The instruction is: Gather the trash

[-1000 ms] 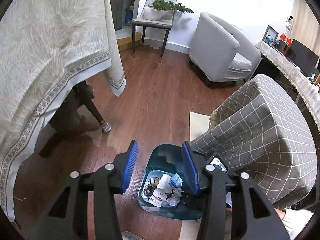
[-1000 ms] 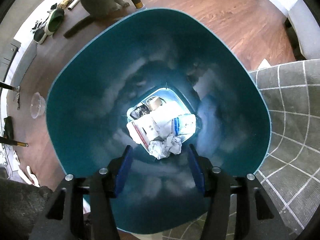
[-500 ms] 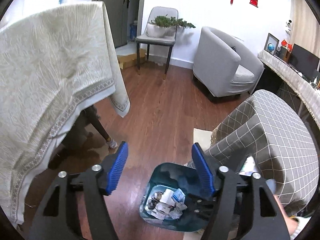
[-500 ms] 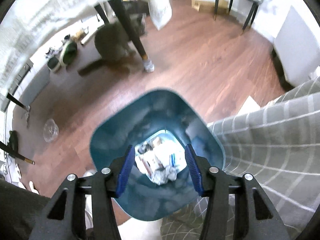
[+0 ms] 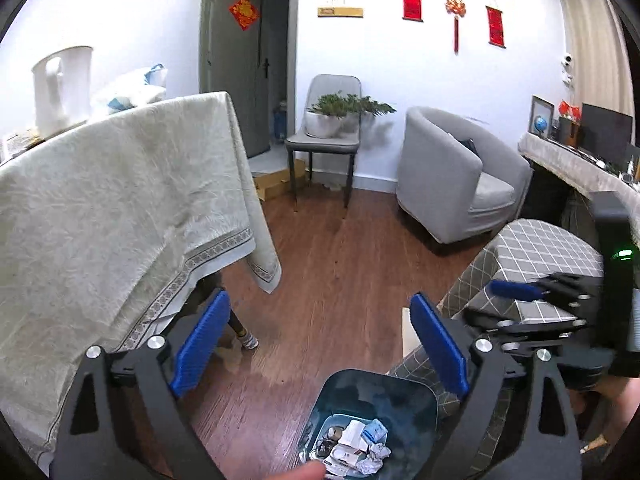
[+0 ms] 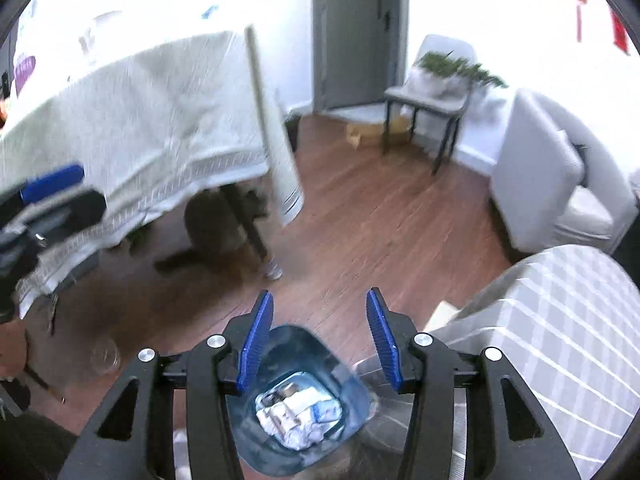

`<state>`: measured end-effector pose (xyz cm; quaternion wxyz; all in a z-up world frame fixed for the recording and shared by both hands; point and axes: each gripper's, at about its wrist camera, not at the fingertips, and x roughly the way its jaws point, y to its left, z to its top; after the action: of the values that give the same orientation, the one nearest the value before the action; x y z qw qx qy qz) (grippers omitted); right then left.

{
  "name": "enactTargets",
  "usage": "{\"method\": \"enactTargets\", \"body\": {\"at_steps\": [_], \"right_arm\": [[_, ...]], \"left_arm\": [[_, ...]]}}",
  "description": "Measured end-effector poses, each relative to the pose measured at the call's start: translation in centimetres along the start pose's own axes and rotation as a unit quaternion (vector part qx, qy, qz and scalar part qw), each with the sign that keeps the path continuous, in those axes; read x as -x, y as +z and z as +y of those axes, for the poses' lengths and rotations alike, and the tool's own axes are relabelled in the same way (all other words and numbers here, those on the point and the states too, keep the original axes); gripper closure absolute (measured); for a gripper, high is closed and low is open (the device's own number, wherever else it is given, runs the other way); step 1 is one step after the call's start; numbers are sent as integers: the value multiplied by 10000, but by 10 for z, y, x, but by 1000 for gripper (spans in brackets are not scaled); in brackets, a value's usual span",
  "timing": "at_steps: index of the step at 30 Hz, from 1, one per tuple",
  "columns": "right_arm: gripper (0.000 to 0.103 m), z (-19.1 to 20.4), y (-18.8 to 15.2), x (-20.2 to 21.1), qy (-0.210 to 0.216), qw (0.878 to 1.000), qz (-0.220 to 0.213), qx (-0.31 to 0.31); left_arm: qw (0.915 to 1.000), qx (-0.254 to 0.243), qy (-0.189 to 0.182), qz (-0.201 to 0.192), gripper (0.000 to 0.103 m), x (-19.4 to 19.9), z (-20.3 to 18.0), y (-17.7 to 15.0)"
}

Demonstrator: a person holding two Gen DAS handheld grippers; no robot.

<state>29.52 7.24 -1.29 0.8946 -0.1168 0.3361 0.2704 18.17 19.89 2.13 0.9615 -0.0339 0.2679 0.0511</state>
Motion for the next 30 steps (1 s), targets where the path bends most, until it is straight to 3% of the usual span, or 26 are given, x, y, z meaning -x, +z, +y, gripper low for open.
{"method": "enactTargets", "body": {"at_steps": [3, 8, 10, 19, 30], "right_arm": [[41, -13, -8, 24, -199, 9996, -174, -75], [29, -43, -28, 69, -574, 9967, -408, -415], [18, -53, -36, 85, -717, 9948, -488, -543], [7, -93, -81, 170, -1389, 9835, -757, -879], [4, -110, -144, 239, -1681, 9741, -1016, -1125]], "left_arm": [[9996, -45, 232, -139, 7, 10, -9, 0], [9994, -186, 157, -261, 5, 27, -30, -7], [9996, -179, 13, -233, 5, 33, -36, -10], [9998, -6, -59, -180, 5, 66, -68, -35], [9980, -516, -67, -359, 4, 105, -116, -68]]}}
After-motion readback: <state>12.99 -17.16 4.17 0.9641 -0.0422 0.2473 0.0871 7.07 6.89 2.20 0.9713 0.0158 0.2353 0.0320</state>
